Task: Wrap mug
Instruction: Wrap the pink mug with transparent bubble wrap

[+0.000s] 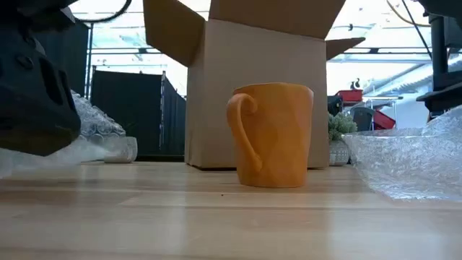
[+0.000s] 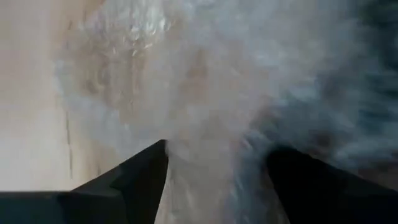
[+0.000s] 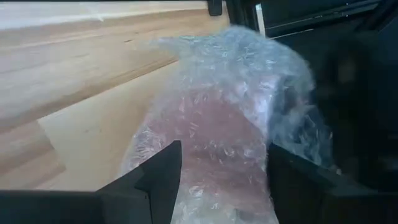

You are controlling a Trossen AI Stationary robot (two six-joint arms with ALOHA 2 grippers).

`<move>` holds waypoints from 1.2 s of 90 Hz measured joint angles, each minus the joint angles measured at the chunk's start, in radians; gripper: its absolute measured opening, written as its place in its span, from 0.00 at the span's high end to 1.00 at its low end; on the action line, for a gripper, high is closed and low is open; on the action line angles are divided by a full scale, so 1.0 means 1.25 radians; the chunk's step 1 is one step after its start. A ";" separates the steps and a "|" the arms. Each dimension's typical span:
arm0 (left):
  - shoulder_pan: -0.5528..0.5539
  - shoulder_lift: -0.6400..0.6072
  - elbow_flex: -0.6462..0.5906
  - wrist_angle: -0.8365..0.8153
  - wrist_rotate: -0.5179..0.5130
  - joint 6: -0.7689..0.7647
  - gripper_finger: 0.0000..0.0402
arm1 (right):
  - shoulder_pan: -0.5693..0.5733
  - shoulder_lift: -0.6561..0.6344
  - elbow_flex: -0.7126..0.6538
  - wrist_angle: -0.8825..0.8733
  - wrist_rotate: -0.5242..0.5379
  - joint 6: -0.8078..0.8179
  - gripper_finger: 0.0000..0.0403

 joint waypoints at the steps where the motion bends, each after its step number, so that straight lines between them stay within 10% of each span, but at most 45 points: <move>1: 0.000 -0.002 0.004 -0.006 0.000 -0.001 0.37 | 0.000 0.000 0.000 0.000 0.000 0.000 0.52; 39: -0.011 -0.057 0.083 -0.105 -0.107 -0.033 0.37 | 0.000 0.006 -0.003 -0.009 -0.007 0.000 0.52; 108: -0.016 0.028 -0.120 0.196 -0.102 -0.080 0.37 | 0.008 0.006 -0.004 0.035 0.068 -0.050 0.52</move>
